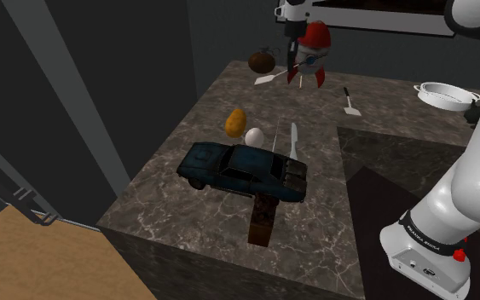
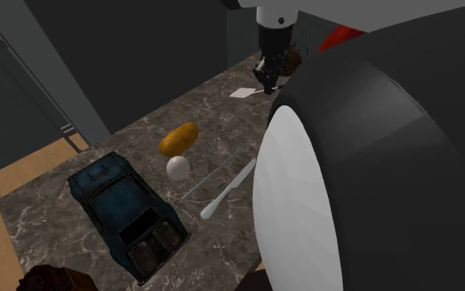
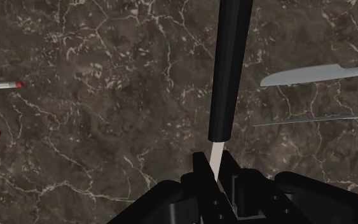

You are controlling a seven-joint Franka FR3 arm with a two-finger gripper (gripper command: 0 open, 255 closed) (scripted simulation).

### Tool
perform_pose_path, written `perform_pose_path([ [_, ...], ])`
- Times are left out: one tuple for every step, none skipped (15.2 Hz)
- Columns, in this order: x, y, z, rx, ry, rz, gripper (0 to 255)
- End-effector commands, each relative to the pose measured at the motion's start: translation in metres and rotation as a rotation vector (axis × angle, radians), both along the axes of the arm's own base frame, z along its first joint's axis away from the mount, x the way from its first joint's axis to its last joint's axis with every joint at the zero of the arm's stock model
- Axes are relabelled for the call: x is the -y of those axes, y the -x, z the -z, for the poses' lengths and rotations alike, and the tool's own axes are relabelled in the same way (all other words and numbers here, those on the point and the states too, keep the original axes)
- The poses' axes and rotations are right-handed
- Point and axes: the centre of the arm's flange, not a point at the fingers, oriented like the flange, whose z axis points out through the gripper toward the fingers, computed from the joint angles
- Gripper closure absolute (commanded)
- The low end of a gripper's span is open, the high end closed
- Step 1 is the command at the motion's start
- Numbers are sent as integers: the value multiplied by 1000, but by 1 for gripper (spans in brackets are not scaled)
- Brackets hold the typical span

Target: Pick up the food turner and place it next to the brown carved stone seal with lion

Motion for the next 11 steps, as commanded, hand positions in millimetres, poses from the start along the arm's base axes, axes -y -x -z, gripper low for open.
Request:
perform_pose_path([
  [0, 1, -10, 0, 0, 0, 255],
  [0, 1, -15, 0, 0, 0, 255],
  [0, 1, -21, 0, 0, 0, 255],
  [0, 1, -26, 0, 0, 0, 255],
  [0, 1, -31, 0, 0, 0, 255],
  [0, 1, -37, 0, 0, 0, 255],
  [0, 1, -42, 0, 0, 0, 255],
  [0, 1, -47, 0, 0, 0, 255],
  [0, 1, -52, 0, 0, 0, 255],
  [0, 1, -56, 0, 0, 0, 255],
  [-12, 5, -56, 0, 0, 0, 255],
])
